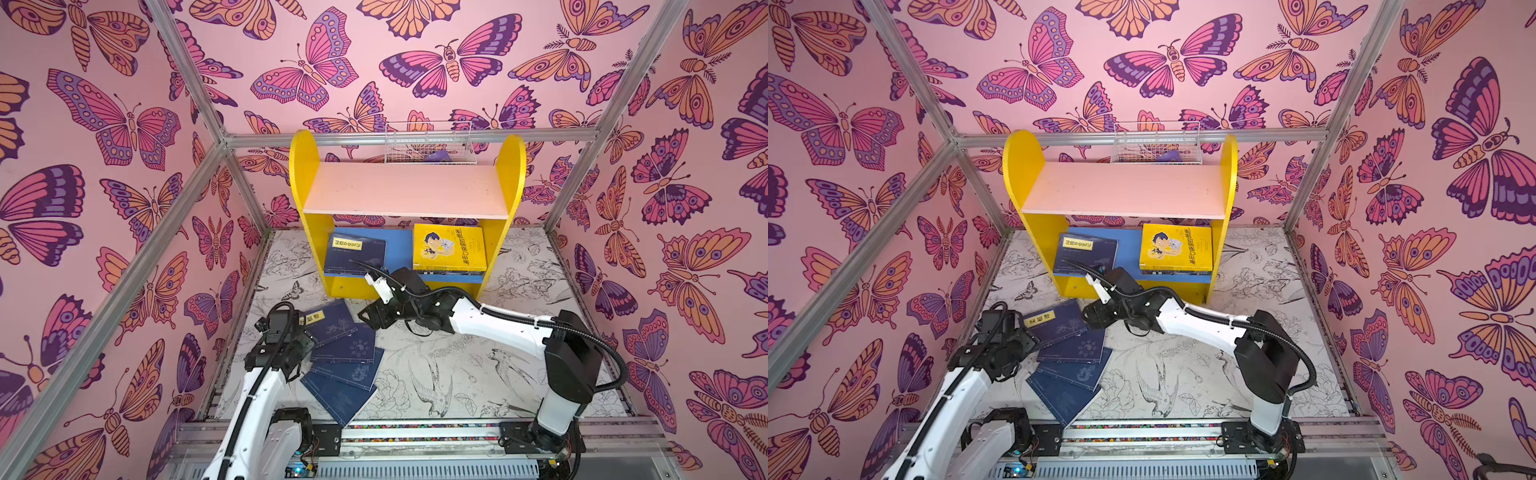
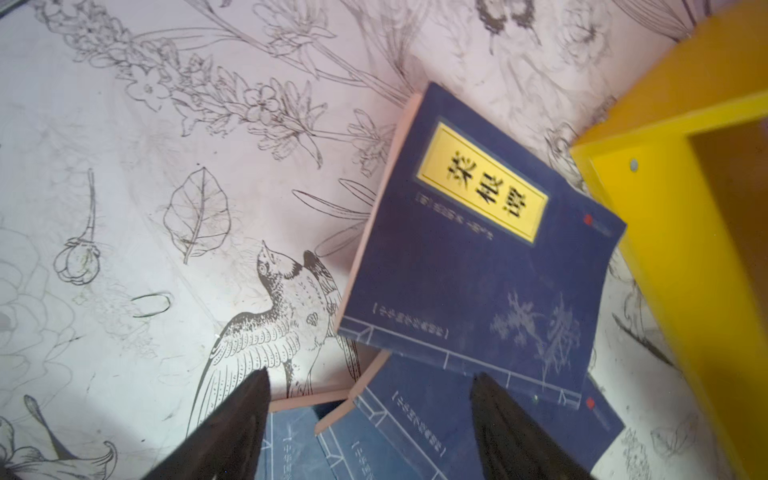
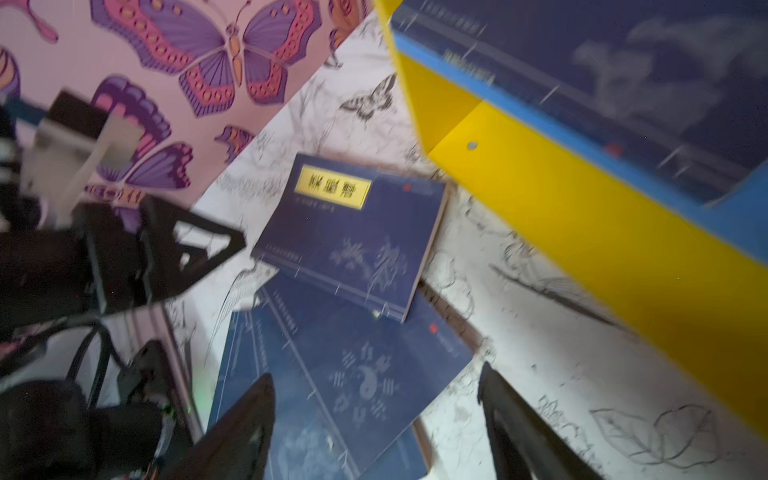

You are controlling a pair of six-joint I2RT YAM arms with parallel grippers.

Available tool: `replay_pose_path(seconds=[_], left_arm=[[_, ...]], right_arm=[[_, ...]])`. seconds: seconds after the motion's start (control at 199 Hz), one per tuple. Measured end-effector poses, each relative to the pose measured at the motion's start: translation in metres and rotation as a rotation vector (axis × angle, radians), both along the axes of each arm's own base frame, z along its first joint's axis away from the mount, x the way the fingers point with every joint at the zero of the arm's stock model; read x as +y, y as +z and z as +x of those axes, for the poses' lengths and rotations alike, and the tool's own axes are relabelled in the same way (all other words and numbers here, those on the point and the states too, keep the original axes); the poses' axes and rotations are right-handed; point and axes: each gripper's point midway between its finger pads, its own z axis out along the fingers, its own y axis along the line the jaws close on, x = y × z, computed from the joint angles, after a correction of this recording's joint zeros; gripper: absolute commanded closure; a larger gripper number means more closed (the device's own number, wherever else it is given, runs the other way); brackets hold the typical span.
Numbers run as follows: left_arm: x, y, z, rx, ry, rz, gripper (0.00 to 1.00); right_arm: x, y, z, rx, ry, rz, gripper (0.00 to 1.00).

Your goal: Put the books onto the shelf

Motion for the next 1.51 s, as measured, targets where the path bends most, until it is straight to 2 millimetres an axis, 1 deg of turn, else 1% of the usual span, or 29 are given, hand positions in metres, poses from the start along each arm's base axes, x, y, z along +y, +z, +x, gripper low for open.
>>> replay_pose_path(seconds=[0.045,0.091,0.186,0.247,0.322,0.418,0.494,0.539,0.675,0.791,0.892,0.997,1.144,1.249,1.36,1.431,1.511], left_arm=[[0.004,-0.004,0.004,0.017,0.008,-0.010,0.10],[0.005,-0.010,0.008,0.032,0.015,-0.038,0.10],[0.010,-0.022,0.014,0.051,0.049,-0.113,0.14],[0.010,-0.028,0.017,0.042,0.066,-0.157,0.16],[0.008,-0.033,0.020,0.024,0.072,-0.192,0.19],[0.003,-0.039,0.021,0.004,0.082,-0.227,0.24],[0.002,-0.043,0.020,-0.004,0.097,-0.243,0.26],[0.001,-0.045,0.019,-0.006,0.107,-0.251,0.28],[0.000,-0.050,0.016,-0.010,0.137,-0.265,0.32],[0.001,-0.051,0.017,-0.017,0.158,-0.275,0.33],[0.001,-0.051,0.019,-0.033,0.173,-0.282,0.34],[0.001,-0.055,0.019,-0.038,0.189,-0.293,0.35],[-0.003,-0.062,0.019,-0.035,0.202,-0.311,0.38],[-0.007,-0.062,0.023,-0.057,0.201,-0.320,0.47],[-0.009,-0.058,0.028,-0.099,0.190,-0.324,0.62],[-0.007,-0.053,0.031,-0.143,0.193,-0.318,0.72],[-0.006,-0.042,0.036,-0.213,0.192,-0.314,0.80]], right_arm=[[-0.005,-0.009,-0.006,0.019,0.012,-0.011,0.22],[-0.009,-0.015,-0.009,0.031,0.017,-0.022,0.23],[-0.008,-0.018,-0.007,0.038,0.033,-0.034,0.24],[0.002,-0.015,-0.003,0.037,0.049,-0.033,0.24],[0.021,-0.012,0.007,0.037,0.068,-0.022,0.24],[0.046,-0.017,0.021,0.049,0.084,-0.023,0.25],[0.059,-0.030,0.029,0.075,0.084,-0.032,0.25],[0.065,-0.041,0.034,0.097,0.080,-0.042,0.25],[0.075,-0.072,0.048,0.165,0.056,-0.074,0.26],[0.081,-0.091,0.057,0.206,0.040,-0.086,0.28],[0.083,-0.105,0.056,0.246,0.039,-0.095,0.30],[0.083,-0.119,0.050,0.288,0.043,-0.109,0.31],[0.085,-0.127,0.043,0.328,0.053,-0.107,0.35],[0.087,-0.127,0.041,0.337,0.062,-0.097,0.36],[0.092,-0.125,0.038,0.335,0.078,-0.081,0.37],[0.090,-0.128,0.038,0.335,0.075,-0.086,0.37],[0.089,-0.129,0.040,0.328,0.073,-0.081,0.38]])
